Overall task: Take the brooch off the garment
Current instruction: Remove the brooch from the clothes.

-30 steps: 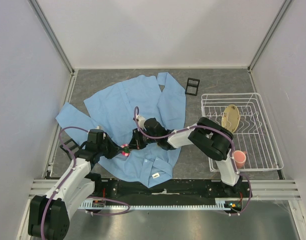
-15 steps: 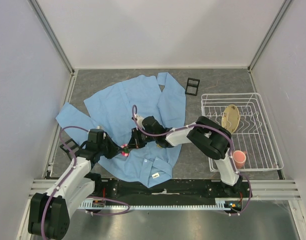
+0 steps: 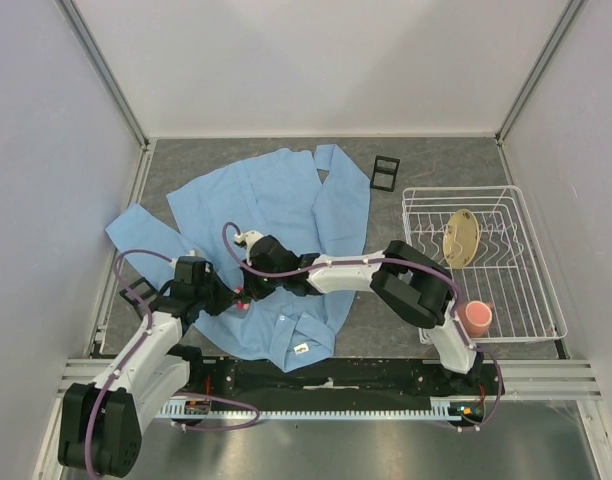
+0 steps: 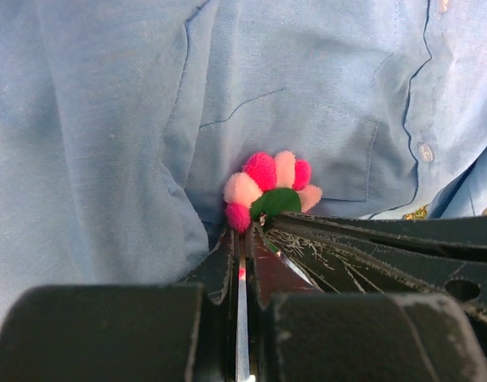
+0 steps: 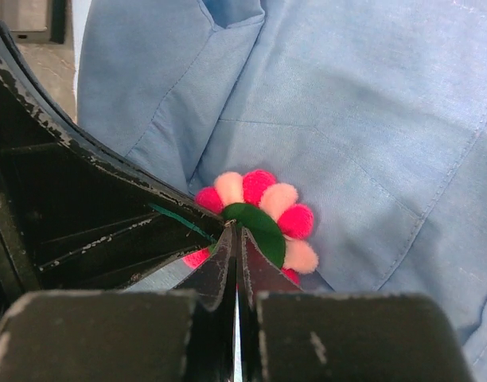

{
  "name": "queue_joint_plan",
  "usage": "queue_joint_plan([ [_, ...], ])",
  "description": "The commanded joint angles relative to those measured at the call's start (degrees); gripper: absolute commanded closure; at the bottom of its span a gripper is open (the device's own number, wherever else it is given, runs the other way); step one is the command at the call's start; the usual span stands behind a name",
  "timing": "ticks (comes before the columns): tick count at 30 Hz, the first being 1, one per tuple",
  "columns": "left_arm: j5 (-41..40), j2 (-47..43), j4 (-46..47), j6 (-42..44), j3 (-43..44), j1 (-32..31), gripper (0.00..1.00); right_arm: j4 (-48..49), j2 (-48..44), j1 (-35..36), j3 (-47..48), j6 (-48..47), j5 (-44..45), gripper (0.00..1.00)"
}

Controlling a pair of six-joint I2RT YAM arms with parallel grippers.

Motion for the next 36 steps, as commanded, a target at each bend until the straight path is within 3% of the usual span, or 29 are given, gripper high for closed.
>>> queue_joint_plan([
  [1, 11.4, -0.33, 4.08, 0.17, 3.99, -1.38, 0.98, -14.42, 8.32, 4.14, 0.81, -7.86, 13.18, 1.0],
  [7, 10.61, -0.59, 2.59, 1.31, 5.92, -1.47, 0.98, -20.57, 10.69, 6.86, 2.39, -11.82, 21.61, 1.0],
  [13, 9.82, -0.94, 1.27, 1.23, 6.45, -1.38, 0.98, -19.98, 11.67, 9.58, 0.65, -16.91, 25.4, 1.0],
  [28, 11.04, -0.76, -0.14, 1.31, 8.56, -1.38, 0.98, 14.2, -0.29, 11.52, -21.85, -33.45, 24.17, 1.0],
  [36, 11.31, -2.43, -1.19, 1.14, 6.89, -1.38, 0.98, 26.24, -5.03, 7.67, -29.06, -26.19, 14.09, 1.0],
])
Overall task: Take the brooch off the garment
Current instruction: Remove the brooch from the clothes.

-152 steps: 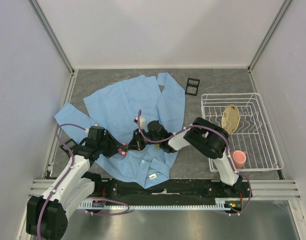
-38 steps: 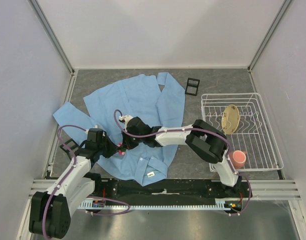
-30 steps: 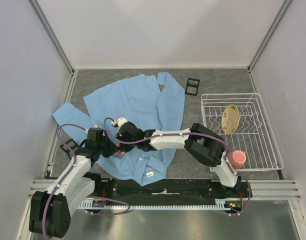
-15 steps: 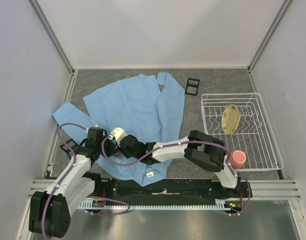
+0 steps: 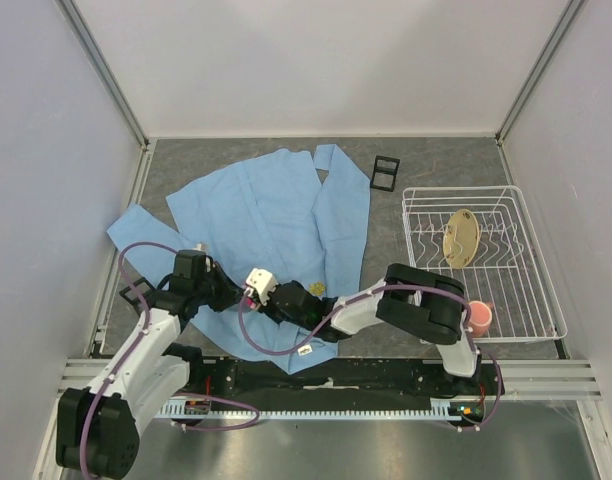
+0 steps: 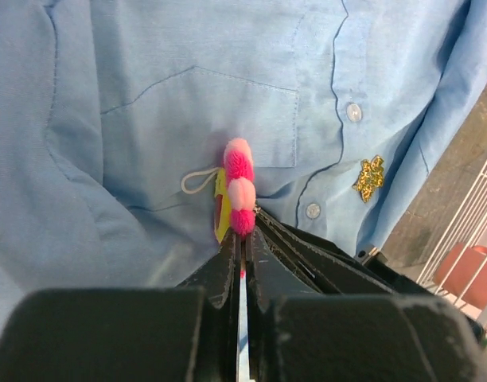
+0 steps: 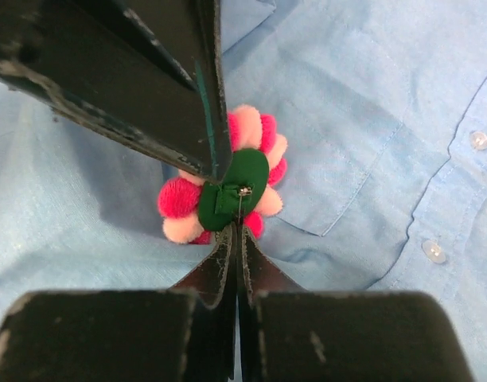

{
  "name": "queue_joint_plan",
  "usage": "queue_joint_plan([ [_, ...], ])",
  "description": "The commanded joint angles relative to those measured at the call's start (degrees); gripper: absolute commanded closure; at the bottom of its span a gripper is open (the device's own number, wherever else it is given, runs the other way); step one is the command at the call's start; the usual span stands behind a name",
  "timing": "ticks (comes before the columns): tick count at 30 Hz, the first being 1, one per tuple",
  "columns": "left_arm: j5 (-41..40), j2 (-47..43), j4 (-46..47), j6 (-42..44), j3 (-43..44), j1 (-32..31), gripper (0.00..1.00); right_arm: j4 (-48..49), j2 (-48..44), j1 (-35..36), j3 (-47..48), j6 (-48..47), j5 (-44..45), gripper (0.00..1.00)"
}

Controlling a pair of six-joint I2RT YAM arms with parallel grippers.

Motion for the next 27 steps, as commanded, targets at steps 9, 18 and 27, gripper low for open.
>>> queue_joint_plan([
  [9, 4.82, -2.31, 0.96, -0.3, 0.52, -0.44, 0.98, 2.76, -3.9, -10.44, -10.66, 19.37, -18.59, 1.0],
  [18, 5.61, -1.6, 0.61, -2.41, 0.69, -0.44, 0.59, 9.19, 0.05, -11.23, -7.51, 28.43, -27.38, 1.0],
  [27, 3.66, 4.18, 3.59, 0.13, 0.96, -0.44, 0.54, 8.84, -0.3, -11.32, -6.89, 28.7, -26.59, 1.0],
])
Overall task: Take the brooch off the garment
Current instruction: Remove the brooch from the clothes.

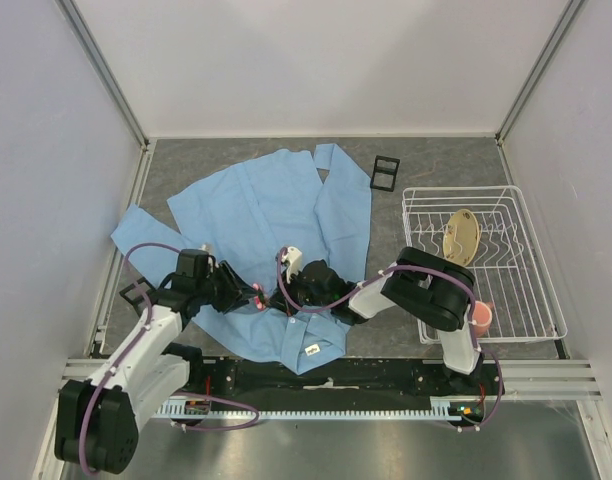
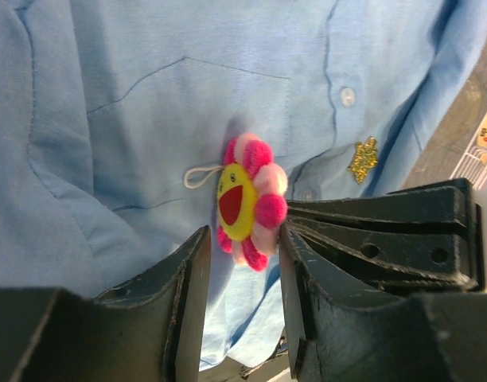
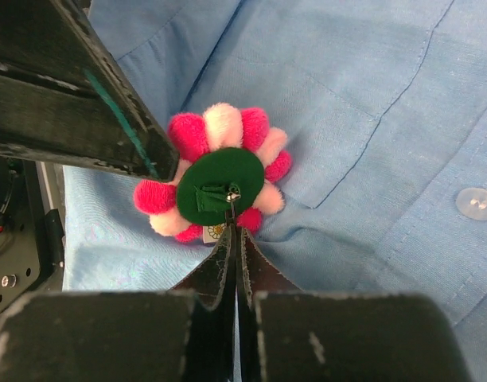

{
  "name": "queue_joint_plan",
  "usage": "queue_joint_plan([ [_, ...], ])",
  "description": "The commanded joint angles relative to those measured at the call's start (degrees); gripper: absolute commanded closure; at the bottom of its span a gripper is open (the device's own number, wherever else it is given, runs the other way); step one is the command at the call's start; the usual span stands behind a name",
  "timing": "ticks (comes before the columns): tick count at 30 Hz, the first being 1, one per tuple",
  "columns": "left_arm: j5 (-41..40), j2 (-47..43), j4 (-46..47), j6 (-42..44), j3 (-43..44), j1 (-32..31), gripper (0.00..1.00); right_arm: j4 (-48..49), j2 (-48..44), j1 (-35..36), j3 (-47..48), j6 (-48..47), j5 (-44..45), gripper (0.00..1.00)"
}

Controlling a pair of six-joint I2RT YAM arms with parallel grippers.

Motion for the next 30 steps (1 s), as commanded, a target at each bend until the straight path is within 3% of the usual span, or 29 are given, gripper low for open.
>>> queue_joint_plan([
  [1, 0.33, 4.8, 4.46, 1.73, 0.68, 0.13, 0.54, -0.93, 0.77, 0.15, 1.32, 1.07, -0.98, 1.0],
  [4, 1.82, 7.01, 6.23, 2.35, -0.03, 0.04, 0.58, -1.19, 0.86, 0.15, 2.11, 1.86, -0.71, 1.0],
  [5, 2.0, 7.19, 6.41, 2.43, -0.2, 0.04, 0.68, -1.97, 0.86, 0.15, 2.47, 2.12, -0.54, 1.0],
  [8, 1.83, 5.96, 6.41, 2.35, -1.43, 0.04, 0.85, -3.73, 0.86, 0.07, 4.4, 2.92, -0.27, 1.0],
  [13, 1.74, 4.2, 6.41, 2.0, -4.24, 0.04, 0.97, -5.23, 1.12, -0.2, 7.56, 4.15, -0.8, 1.0],
  [24, 3.06, -1.42, 13.26, 1.03, -11.1, 0.04, 0.98, -9.1, 2.26, -1.69, 11.69, 4.76, -3.78, 1.0],
  [30, 0.87, -4.5, 12.92, 2.17, -12.34, -0.05, 0.98, -18.41, 2.53, -2.74, 16.79, 4.75, -4.92, 0.99],
])
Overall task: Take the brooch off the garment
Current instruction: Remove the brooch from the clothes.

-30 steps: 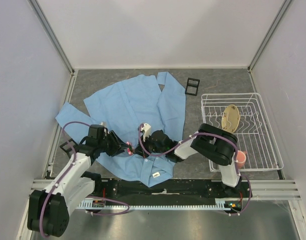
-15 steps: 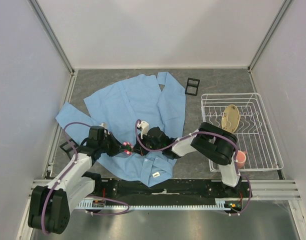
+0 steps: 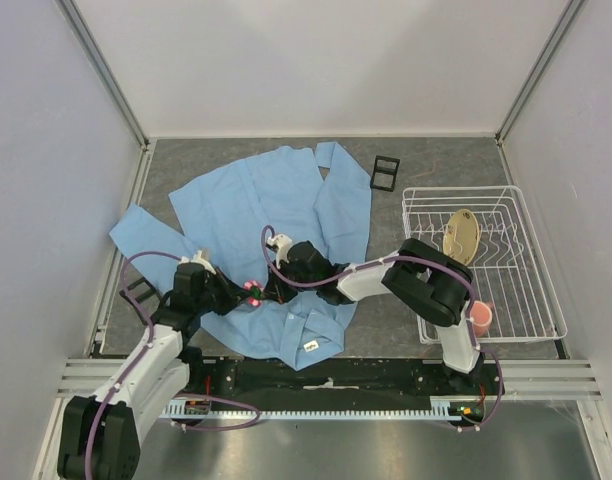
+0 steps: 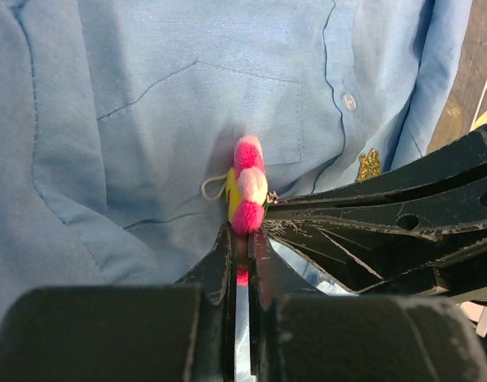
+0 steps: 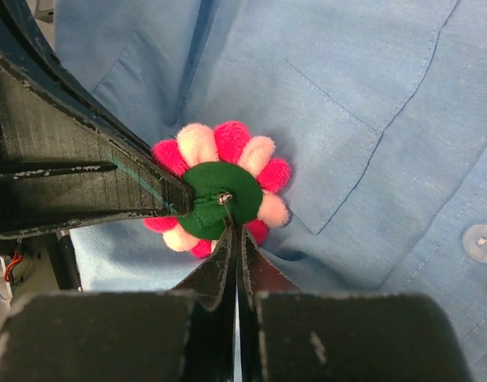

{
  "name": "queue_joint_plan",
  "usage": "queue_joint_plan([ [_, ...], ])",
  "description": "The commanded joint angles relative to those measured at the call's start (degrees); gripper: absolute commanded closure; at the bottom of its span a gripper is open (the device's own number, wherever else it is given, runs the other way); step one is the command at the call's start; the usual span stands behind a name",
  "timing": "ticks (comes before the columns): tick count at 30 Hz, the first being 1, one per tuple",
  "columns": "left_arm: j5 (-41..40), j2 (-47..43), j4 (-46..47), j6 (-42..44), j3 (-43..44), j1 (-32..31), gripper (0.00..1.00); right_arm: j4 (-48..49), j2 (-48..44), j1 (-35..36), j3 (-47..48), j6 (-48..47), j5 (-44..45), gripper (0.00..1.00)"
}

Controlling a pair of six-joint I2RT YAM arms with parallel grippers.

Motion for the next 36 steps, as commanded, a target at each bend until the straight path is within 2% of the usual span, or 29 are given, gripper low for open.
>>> queue_joint_plan([
  [1, 1.01, -1.22, -3.38, 1.8, -1.36, -0.73, 0.98, -2.2, 1.41, -0.84, 6.37, 1.98, -2.89, 0.97],
  [5, 0.31, -2.89, -3.93, 1.98, -0.66, -0.73, 0.98, -7.3, 1.76, -0.94, 7.79, 1.73, -3.35, 0.71],
  [8, 0.04, -4.3, -3.4, 1.19, -1.36, -0.73, 0.98, -6.69, -0.51, -0.94, 5.32, 1.29, -2.65, 0.63],
  [9, -0.22, -4.48, -3.22, 0.67, -1.71, -0.73, 0.98, -7.12, -0.87, -0.85, 5.14, 0.77, -2.38, 0.63],
  [12, 0.74, -4.13, -2.08, 0.05, -1.98, -0.73, 0.98, -8.53, -0.52, -0.85, 5.4, -1.78, -1.5, 0.68],
  [13, 0.66, -3.78, -1.99, -0.04, -1.89, -0.73, 0.98, -9.05, -0.17, -0.94, 6.19, -2.31, -1.59, 0.73],
  [14, 0.4, -3.08, -1.99, 0.05, -1.54, -0.73, 0.98, -9.15, 0.09, -0.85, 6.46, -2.92, -1.68, 0.86],
  [15, 0.39, -2.46, -1.73, 0.05, -1.28, -0.73, 0.98, -9.15, 0.09, -0.85, 6.64, -3.1, -1.76, 0.91],
  [20, 1.01, 0.7, -1.29, 0.49, 0.74, -0.73, 0.98, -11.6, -0.96, -0.85, 8.83, -5.39, -1.85, 0.92],
  [22, 1.36, 1.32, -0.33, 0.31, 0.84, -0.73, 0.98, -12.92, -1.4, -0.67, 10.32, -6.35, -1.94, 0.87],
  [23, 1.45, 1.32, -0.06, 0.22, 1.01, -0.73, 0.98, -13.28, -1.57, -0.59, 10.76, -6.53, -1.59, 0.81],
  [25, 1.45, 1.5, -0.14, 0.22, 1.45, -0.64, 0.98, -14.41, -1.14, -0.5, 12.08, -6.88, -1.33, 0.81],
  [28, 1.89, 1.5, -1.2, 0.57, 2.68, -0.73, 0.98, -17.4, 0.27, -0.32, 14.81, -7.5, -1.24, 0.93],
  [29, 1.71, 1.41, -1.9, 0.66, 3.29, -0.73, 0.98, -17.41, 0.1, -0.23, 14.9, -7.5, -1.15, 1.0],
  [32, 1.8, 1.32, -2.17, 0.84, 3.82, -0.73, 0.97, -18.2, -0.78, 0.21, 15.07, -7.41, -0.89, 1.0],
  [33, 1.54, 1.32, -2.43, 0.84, 3.82, -0.73, 0.95, -18.37, -1.05, 0.47, 14.9, -7.33, -0.89, 1.0],
  [36, 0.57, 1.06, -3.22, 1.01, 3.91, -0.73, 0.77, -18.29, -1.75, 0.65, 13.94, -6.19, -0.53, 1.0],
])
